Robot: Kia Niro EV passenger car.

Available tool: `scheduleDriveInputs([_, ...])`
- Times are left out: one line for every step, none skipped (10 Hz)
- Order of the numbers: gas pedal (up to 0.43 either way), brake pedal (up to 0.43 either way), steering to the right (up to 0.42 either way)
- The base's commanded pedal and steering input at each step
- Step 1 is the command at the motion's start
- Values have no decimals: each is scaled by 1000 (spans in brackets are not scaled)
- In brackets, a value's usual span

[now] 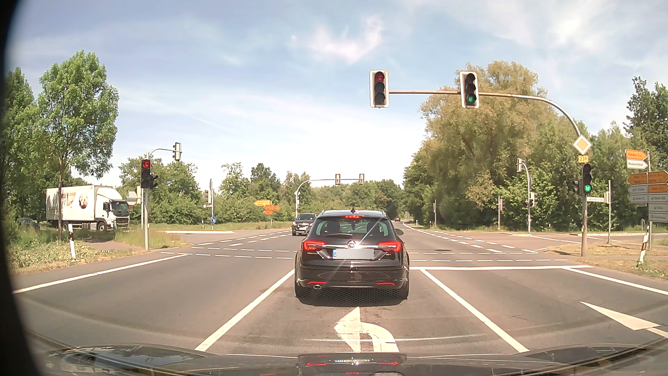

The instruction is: Follow the waypoints while adhering to traffic rules and regulations

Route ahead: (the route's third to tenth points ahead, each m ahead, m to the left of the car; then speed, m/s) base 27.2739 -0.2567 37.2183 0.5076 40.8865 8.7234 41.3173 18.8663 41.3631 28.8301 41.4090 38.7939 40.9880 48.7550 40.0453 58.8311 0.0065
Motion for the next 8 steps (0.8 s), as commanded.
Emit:
scheduleDriveInputs([0, 0, 4])
scheduleDriveInputs([0, 0, 4])
scheduleDriveInputs([0, 0, 4])
scheduleDriveInputs([0, 0, 4])
scheduleDriveInputs([0, 0, 4])
scheduleDriveInputs([0, 0, 4])
scheduleDriveInputs([0, 0, 4])
scheduleDriveInputs([0, 0, 4])
